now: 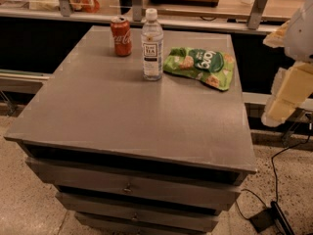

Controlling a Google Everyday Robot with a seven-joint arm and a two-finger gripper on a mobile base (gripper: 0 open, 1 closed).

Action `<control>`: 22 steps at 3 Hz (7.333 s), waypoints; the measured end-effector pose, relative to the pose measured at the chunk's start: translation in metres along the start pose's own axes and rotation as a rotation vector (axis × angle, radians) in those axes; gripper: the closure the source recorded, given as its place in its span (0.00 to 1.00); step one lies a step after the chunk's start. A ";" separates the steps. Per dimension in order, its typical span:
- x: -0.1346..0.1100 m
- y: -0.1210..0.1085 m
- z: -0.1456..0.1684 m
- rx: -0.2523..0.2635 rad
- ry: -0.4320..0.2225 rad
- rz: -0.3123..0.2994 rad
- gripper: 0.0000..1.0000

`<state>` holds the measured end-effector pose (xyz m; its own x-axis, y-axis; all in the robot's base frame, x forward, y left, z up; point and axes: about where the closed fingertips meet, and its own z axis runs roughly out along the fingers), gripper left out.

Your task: Knock blue plastic bottle over

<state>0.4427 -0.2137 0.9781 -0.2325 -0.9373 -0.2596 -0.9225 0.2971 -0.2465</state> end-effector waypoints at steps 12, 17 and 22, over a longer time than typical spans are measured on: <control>-0.190 -0.154 0.113 0.183 -0.999 0.325 0.00; -0.249 -0.169 0.152 0.140 -1.088 0.321 0.69; -0.239 -0.114 0.036 0.364 -0.994 -0.436 1.00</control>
Offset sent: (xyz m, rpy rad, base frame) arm 0.0927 0.0259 0.0177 0.6200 -0.2866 -0.2156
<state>0.6145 -0.0171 1.0348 0.5815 -0.4625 -0.6692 -0.6833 0.1687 -0.7103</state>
